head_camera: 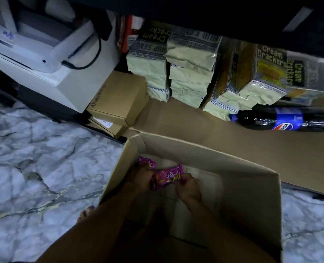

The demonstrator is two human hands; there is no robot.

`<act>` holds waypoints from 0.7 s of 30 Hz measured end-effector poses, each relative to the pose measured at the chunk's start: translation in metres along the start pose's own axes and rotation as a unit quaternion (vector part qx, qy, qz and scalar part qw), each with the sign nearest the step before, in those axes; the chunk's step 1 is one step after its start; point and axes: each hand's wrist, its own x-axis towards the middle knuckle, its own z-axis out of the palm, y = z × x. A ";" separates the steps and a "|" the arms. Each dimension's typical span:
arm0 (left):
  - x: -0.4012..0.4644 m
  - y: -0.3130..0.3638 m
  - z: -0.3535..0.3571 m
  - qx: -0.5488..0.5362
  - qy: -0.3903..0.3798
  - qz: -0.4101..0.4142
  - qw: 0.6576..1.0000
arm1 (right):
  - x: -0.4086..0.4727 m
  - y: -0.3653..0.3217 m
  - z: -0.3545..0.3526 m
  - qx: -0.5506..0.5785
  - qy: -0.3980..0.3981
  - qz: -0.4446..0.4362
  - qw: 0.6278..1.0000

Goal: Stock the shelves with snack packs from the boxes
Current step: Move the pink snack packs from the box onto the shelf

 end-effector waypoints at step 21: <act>0.079 -0.023 0.039 0.091 -0.021 -0.025 0.995 | 0.035 0.018 0.049 0.485 -0.034 0.231 0.843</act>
